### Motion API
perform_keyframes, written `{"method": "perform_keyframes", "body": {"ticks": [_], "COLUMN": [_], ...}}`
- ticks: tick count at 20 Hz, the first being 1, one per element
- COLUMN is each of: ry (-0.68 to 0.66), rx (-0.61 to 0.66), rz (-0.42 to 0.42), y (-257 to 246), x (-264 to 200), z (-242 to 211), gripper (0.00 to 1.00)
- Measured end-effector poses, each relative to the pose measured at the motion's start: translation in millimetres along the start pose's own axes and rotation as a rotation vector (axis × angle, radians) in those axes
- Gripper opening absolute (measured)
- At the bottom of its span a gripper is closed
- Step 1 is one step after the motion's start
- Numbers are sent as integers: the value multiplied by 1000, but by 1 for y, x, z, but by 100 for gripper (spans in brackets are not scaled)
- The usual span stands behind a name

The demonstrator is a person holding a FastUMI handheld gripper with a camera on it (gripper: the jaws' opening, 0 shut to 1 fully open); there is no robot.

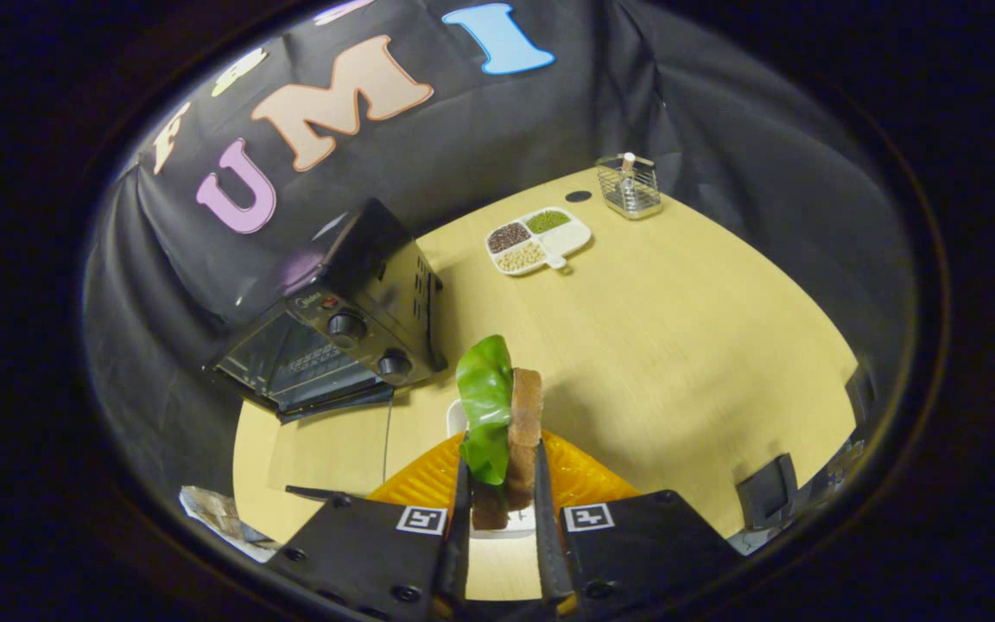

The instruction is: Open the toaster oven, put the food inside, and close the toaster oven door.

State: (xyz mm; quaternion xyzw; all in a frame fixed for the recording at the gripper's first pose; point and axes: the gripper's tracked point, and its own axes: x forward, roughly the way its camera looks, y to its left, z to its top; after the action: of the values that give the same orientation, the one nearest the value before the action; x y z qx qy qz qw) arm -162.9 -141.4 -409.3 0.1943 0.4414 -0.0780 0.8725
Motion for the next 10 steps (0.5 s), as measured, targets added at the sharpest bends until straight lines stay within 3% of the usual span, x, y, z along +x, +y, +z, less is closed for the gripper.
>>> {"method": "perform_keyframes", "body": {"ticks": [5,10], "ry": [-53,-25], "rx": [59,150], "rz": [43,157], "y": [25,77], "x": [-16,-14], "z": [32,40], "gripper": [35,35]}}
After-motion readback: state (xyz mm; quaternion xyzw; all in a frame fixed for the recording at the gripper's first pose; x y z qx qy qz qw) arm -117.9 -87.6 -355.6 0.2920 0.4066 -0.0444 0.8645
